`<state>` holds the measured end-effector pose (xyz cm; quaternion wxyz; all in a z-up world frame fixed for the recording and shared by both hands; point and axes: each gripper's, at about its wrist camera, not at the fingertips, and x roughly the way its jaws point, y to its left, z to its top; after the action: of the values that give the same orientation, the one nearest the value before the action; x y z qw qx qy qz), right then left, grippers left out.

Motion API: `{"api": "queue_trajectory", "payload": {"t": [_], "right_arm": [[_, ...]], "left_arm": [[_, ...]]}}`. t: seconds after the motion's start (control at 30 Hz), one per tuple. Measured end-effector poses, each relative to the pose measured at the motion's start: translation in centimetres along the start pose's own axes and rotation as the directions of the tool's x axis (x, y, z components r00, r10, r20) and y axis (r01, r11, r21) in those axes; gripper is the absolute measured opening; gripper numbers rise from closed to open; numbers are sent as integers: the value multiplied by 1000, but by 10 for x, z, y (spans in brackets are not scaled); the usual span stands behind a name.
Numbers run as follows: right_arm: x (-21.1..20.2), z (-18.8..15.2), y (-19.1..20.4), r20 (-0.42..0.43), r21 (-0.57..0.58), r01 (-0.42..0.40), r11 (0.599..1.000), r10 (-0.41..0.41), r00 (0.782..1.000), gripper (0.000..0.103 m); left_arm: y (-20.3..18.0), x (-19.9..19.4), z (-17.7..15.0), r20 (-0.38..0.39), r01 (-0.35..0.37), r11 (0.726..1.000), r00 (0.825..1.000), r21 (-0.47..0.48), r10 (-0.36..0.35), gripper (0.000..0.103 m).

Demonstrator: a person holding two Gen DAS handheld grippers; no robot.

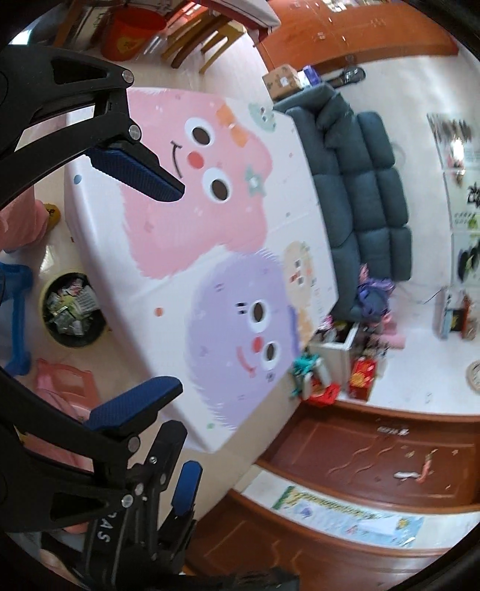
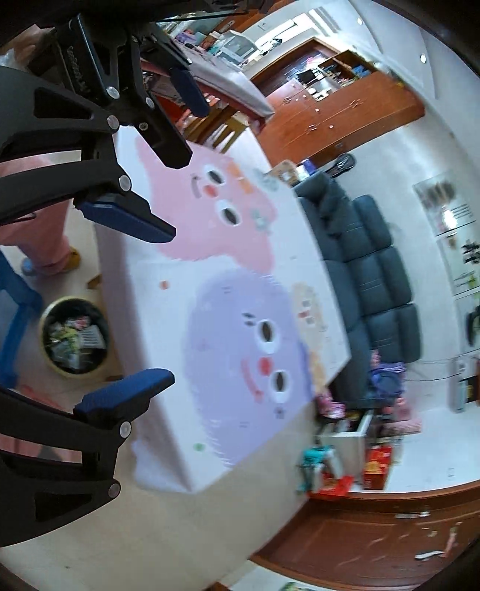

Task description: Collect trash

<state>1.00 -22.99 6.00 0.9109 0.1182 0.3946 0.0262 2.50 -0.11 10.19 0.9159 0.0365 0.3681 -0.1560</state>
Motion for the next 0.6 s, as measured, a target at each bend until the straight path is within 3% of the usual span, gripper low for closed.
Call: {"api": "queue_trajectory", "payload": {"t": [0.27, 0.6], "right_arm": [[-53, 38, 23, 139, -33, 12, 999, -7, 990, 81], [-79, 38, 59, 202, -137, 17, 990, 11, 979, 85]], "left_arm": [[6, -43, 30, 89, -85, 987, 991, -134, 97, 95], [16, -74, 28, 104, -202, 949, 967, -243, 233, 95]]}}
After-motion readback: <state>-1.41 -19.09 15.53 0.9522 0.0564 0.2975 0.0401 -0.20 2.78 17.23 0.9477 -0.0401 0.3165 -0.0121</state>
